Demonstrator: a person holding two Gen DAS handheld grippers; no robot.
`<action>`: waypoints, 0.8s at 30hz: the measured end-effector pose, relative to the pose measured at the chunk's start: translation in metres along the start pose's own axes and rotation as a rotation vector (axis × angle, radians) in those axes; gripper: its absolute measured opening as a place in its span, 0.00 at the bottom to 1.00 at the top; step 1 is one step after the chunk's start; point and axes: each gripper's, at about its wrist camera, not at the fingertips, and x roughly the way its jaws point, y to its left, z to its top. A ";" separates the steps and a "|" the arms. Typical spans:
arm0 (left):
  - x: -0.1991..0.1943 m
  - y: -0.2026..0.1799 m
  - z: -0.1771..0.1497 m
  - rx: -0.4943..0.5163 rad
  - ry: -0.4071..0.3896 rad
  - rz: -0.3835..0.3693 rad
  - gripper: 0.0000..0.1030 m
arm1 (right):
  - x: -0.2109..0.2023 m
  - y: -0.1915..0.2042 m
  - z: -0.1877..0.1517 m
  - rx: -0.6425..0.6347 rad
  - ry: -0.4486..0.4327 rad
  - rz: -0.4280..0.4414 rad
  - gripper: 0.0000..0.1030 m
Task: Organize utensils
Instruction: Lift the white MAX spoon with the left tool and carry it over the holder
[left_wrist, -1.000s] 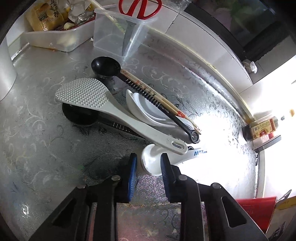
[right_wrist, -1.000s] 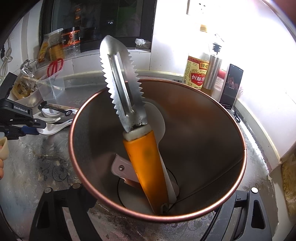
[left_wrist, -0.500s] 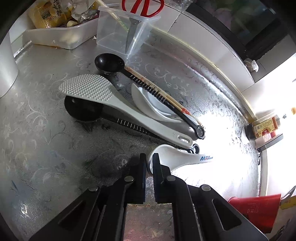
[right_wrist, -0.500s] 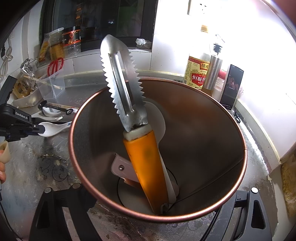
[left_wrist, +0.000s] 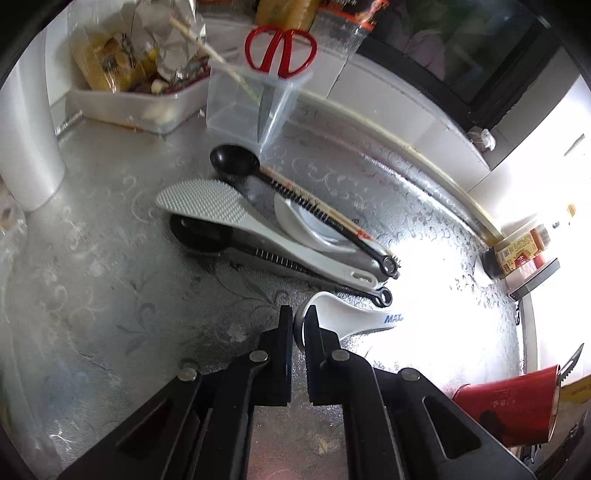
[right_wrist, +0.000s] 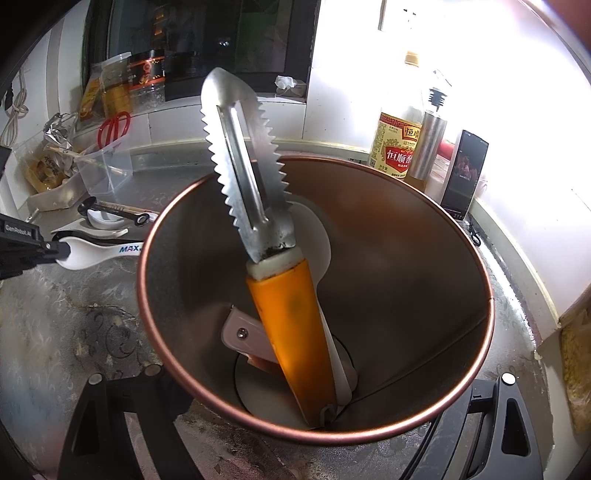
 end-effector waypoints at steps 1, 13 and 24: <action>-0.004 -0.001 0.000 0.008 -0.014 0.006 0.05 | 0.000 0.001 0.000 -0.002 0.000 0.001 0.89; -0.057 -0.011 0.001 0.066 -0.136 0.018 0.05 | -0.001 0.003 -0.001 -0.021 -0.002 0.013 0.89; -0.136 -0.054 0.009 0.207 -0.299 -0.055 0.06 | -0.003 0.007 -0.004 -0.024 -0.005 0.013 0.89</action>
